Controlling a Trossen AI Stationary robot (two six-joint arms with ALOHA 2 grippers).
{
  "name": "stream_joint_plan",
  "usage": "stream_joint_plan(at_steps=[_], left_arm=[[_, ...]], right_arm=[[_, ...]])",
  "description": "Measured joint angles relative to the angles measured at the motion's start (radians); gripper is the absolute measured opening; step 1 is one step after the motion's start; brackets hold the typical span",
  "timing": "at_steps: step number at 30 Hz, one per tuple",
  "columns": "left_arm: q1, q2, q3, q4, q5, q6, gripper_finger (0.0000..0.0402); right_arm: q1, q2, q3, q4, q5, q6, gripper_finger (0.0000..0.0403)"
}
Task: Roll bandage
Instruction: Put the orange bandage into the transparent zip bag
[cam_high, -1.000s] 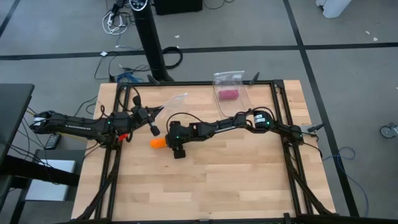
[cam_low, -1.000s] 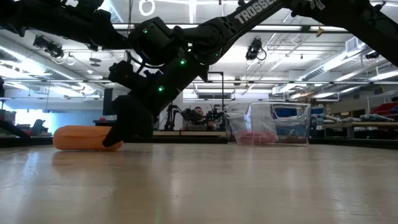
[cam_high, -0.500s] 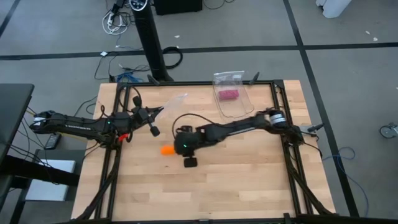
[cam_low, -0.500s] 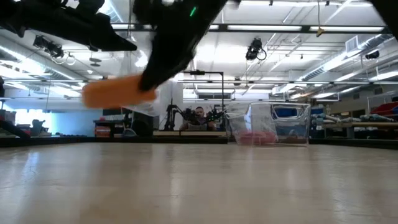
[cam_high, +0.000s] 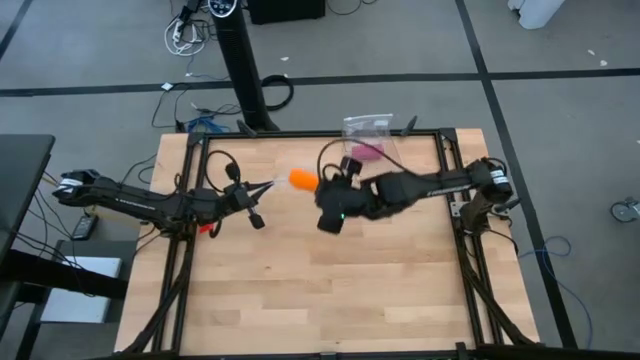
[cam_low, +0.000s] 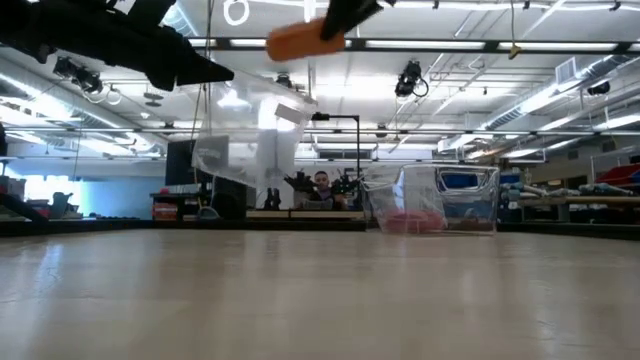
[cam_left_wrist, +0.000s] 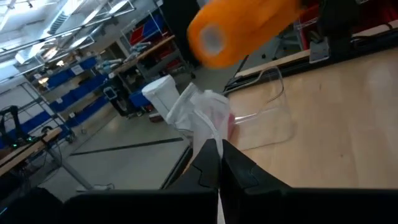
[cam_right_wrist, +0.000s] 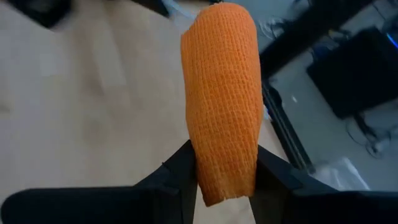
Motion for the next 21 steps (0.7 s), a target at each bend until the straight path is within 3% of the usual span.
stream_joint_plan(at_steps=[6, 17, 21], left_arm=[[-0.019, 0.045, 0.027, 0.033, -0.050, 0.012, 0.0001], [-0.019, 0.053, 0.048, 0.020, -0.064, -0.107, 0.0001], [-0.019, 0.056, 0.048, 0.032, -0.051, -0.119, 0.0001]], right_arm=[[-0.080, 0.032, -0.001, -0.044, -0.056, -0.009, 0.0112], [-0.047, 0.043, -0.001, -0.016, -0.043, -0.033, 0.0108], [-0.053, 0.044, 0.000, -0.002, -0.099, -0.066, 0.0102]])
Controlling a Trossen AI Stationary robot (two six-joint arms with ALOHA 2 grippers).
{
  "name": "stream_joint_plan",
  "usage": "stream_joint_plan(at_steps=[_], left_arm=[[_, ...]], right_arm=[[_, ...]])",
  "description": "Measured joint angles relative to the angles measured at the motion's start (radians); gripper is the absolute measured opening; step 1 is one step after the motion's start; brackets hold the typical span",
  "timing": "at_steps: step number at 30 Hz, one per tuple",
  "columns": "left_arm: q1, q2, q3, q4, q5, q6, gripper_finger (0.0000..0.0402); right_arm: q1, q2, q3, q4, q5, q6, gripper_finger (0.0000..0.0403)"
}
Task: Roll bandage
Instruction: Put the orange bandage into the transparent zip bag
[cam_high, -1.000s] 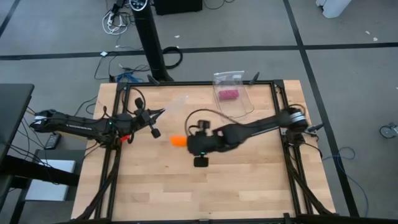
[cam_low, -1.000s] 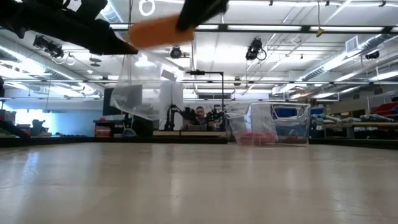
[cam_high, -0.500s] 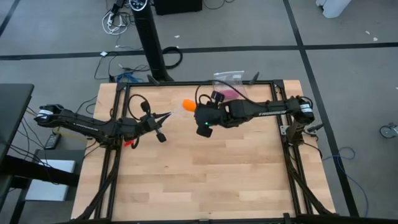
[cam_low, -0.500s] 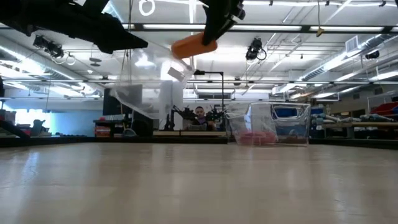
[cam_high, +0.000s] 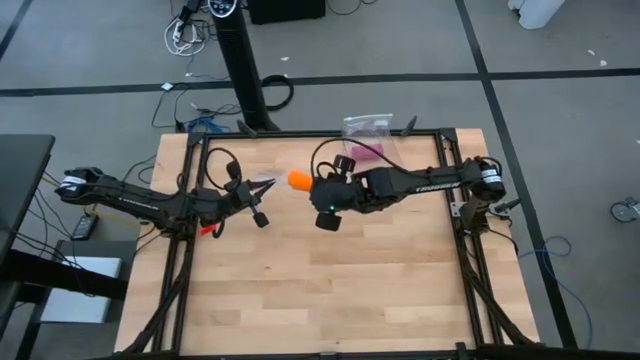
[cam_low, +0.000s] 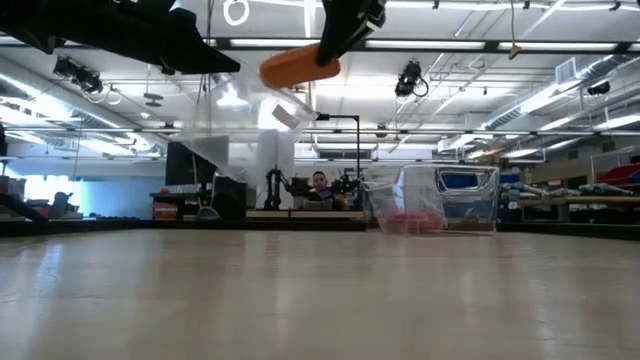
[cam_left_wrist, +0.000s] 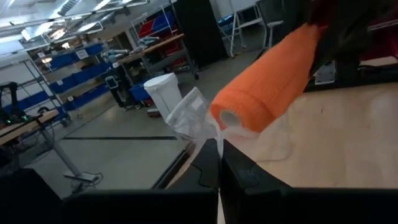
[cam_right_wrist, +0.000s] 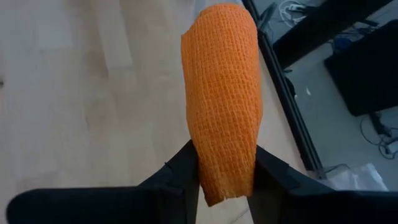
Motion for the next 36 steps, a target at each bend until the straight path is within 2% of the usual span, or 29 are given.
stream_joint_plan(at_steps=[6, 13, 18, 24, 36], left_arm=[[-0.006, 0.000, 0.000, -0.001, 0.021, -0.020, 0.0001], [-0.024, 0.003, 0.023, -0.015, 0.073, -0.027, 0.0001], [-0.032, 0.034, 0.053, -0.019, 0.118, -0.037, 0.0001], [-0.032, 0.074, 0.086, -0.109, 0.137, -0.051, 0.0001], [-0.045, 0.086, 0.118, -0.143, 0.227, -0.088, 0.0001]], right_arm=[[-0.017, 0.001, 0.000, 0.008, -0.029, -0.027, 0.0098], [-0.062, 0.001, 0.000, 0.028, -0.125, -0.067, 0.0098], [-0.079, 0.001, 0.000, 0.052, -0.226, -0.157, 0.0098], [-0.071, 0.001, 0.000, 0.044, -0.308, -0.239, 0.0098], [-0.062, 0.000, 0.000, -0.026, -0.384, -0.294, 0.0093]])
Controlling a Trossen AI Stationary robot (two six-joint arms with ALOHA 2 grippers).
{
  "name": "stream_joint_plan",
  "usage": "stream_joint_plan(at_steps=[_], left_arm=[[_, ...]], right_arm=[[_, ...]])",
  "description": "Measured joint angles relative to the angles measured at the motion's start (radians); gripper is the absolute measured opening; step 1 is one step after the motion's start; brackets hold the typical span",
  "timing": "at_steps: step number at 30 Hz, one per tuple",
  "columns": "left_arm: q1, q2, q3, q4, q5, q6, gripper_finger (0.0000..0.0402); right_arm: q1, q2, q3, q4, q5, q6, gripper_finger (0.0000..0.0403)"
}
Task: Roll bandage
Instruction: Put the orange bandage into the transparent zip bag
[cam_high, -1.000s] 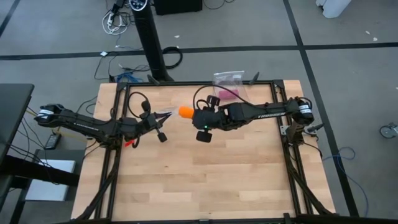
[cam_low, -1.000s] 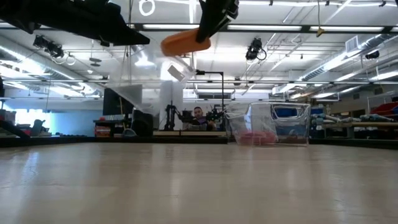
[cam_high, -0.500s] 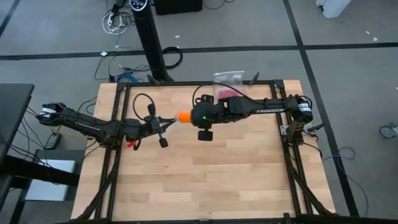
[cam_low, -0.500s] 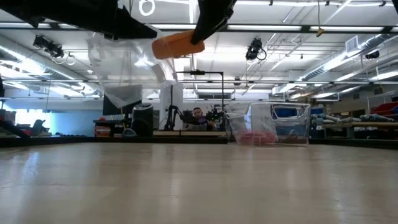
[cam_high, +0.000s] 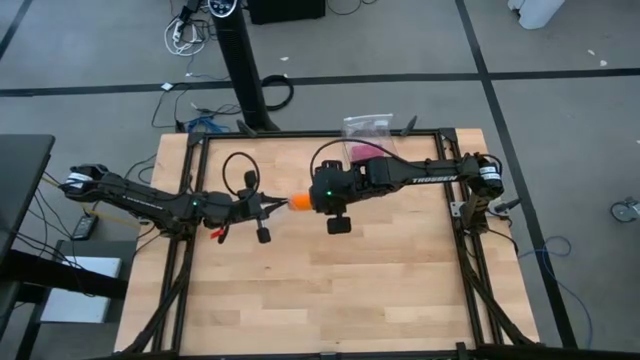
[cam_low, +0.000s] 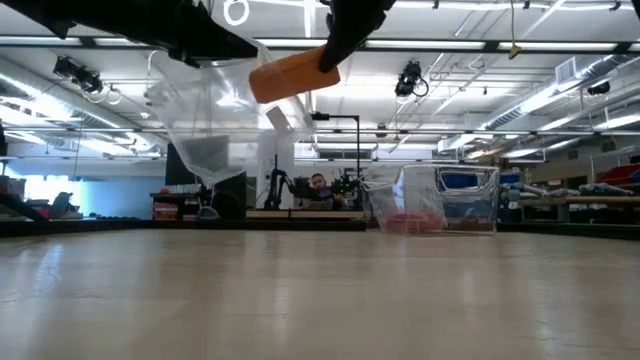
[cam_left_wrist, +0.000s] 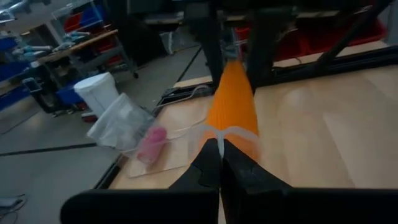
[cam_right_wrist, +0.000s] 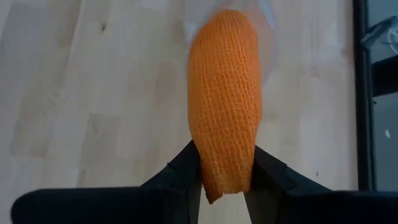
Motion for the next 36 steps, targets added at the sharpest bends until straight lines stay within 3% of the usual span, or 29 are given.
stream_joint_plan(at_steps=[7, 27, 36], left_arm=[[-0.001, 0.000, 0.030, -0.004, 0.105, -0.042, 0.0001], [-0.035, -0.001, -0.005, 0.101, 0.130, -0.069, 0.0001], [-0.051, -0.002, -0.100, 0.366, 0.135, -0.083, 0.0001]], right_arm=[[0.000, 0.000, 0.000, 0.037, -0.024, -0.014, 0.0091], [0.024, -0.001, -0.100, 0.324, -0.024, 0.015, 0.0069], [0.058, -0.006, -0.137, 0.425, 0.061, 0.036, 0.0070]])
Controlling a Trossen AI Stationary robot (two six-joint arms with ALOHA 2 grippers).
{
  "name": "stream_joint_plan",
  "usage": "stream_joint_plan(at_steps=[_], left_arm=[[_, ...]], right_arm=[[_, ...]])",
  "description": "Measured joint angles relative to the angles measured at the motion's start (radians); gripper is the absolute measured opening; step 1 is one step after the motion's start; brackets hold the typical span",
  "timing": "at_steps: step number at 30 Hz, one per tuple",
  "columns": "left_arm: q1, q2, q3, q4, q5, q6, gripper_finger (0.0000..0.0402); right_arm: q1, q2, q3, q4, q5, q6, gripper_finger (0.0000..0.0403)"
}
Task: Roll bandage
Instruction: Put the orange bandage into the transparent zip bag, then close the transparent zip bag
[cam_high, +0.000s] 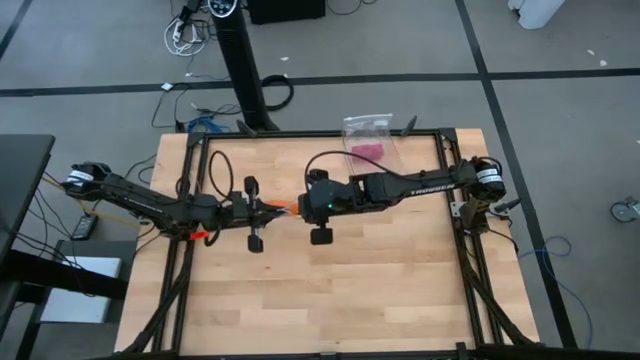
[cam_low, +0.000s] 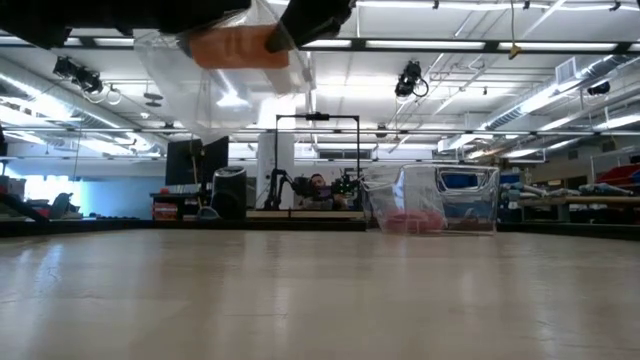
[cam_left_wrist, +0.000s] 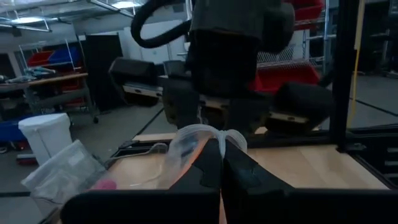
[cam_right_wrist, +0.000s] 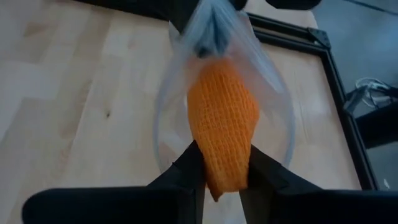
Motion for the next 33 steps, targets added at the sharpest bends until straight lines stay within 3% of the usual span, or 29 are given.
stream_joint_plan(at_steps=[3, 7, 11, 15, 20, 26, 30, 33], left_arm=[[0.000, 0.001, -0.002, 0.001, 0.004, 0.000, 0.0001], [0.000, 0.002, -0.002, 0.009, 0.003, -0.001, 0.0001], [0.001, 0.002, -0.002, 0.033, 0.001, -0.002, 0.0001], [0.001, 0.002, -0.029, 0.094, 0.002, -0.002, 0.0001], [0.000, 0.001, -0.122, 0.286, 0.004, -0.010, 0.0001], [0.000, 0.000, -0.206, 0.428, 0.005, -0.039, 0.0001], [0.000, 0.000, -0.242, 0.536, 0.022, -0.052, 0.0001], [0.000, 0.000, -0.258, 0.588, 0.047, -0.055, 0.0001]], right_arm=[[0.006, 0.000, -0.001, -0.016, 0.023, 0.024, 0.0099], [0.017, 0.000, 0.009, -0.050, 0.049, 0.053, 0.0167], [0.037, 0.000, 0.056, -0.100, 0.109, 0.059, 0.0235], [0.069, 0.000, 0.139, -0.189, 0.171, 0.053, 0.0277], [0.116, -0.030, 0.216, -0.299, 0.260, 0.041, 0.0282], [0.164, -0.160, 0.194, -0.343, 0.341, 0.092, 0.0271], [0.167, -0.270, 0.029, -0.297, 0.334, 0.184, 0.0268], [0.162, -0.351, -0.208, -0.078, 0.262, 0.199, 0.0267]])
